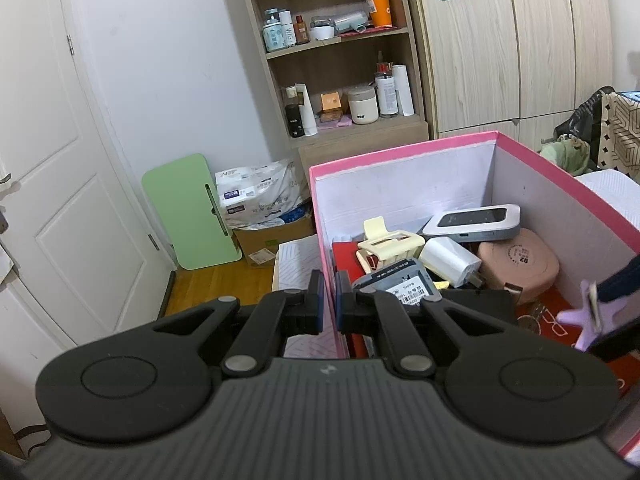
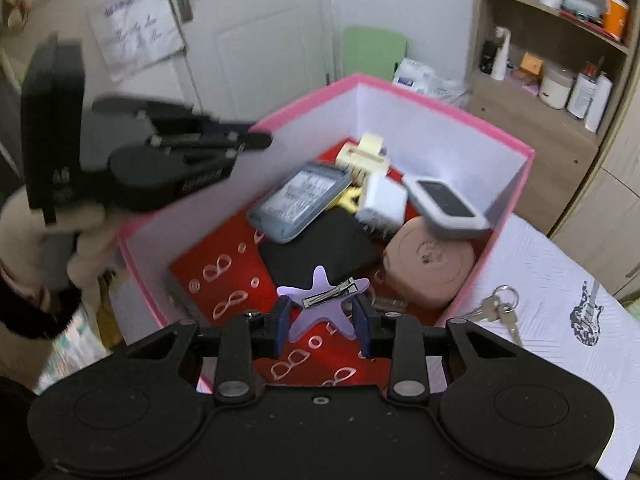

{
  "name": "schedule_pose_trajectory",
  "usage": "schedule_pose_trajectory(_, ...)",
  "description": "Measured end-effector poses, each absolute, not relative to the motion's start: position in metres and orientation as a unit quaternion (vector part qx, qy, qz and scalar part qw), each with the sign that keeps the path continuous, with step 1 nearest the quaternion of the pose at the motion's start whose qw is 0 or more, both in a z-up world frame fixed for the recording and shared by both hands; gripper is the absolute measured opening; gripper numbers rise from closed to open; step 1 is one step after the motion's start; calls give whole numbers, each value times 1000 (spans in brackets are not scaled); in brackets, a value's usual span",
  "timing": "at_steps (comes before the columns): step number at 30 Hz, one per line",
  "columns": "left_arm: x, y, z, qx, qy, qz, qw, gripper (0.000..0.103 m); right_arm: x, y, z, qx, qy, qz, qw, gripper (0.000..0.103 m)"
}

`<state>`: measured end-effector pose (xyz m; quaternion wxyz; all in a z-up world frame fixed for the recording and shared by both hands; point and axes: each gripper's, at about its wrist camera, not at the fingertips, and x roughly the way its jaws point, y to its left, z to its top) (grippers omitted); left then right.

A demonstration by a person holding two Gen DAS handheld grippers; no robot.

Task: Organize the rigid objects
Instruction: 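Grasp the purple starfish tag and drop it into the box, then lower the right gripper onto the silver keys and grasp them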

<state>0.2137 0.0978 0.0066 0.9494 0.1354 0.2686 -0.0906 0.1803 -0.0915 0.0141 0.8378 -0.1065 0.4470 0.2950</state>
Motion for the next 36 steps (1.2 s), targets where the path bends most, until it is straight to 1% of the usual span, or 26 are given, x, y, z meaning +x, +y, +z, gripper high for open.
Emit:
schedule_pose_trajectory(1,214,98,7,134,268,-91,950,6,180,-90,13,-109,446,288,840,38)
schedule_pose_trajectory(4,213,98,7,134,268,-90,950,6,181,-96,16,-100,439,279,848,45)
schedule_pose_trajectory(10,212,96,7,136,268,-90,949,6,164,-129,43,-42,391,282,875,47)
schedule_pose_trajectory(14,212,97,7,135,268,-92,950,6,158,-166,51,-24,374,226,899,47)
schedule_pose_trajectory(18,212,96,7,134,268,-92,950,6,162,-199,38,-3,391,171,905,47)
schedule_pose_trajectory(23,213,97,7,134,268,-92,950,6,169,-217,5,0,413,131,901,47)
schedule_pose_trajectory(29,213,96,6,137,271,-91,948,6,171,-199,-13,-28,416,153,896,47)
schedule_pose_trajectory(36,214,97,7,127,272,-93,949,6,205,-191,-34,-40,417,141,897,48)
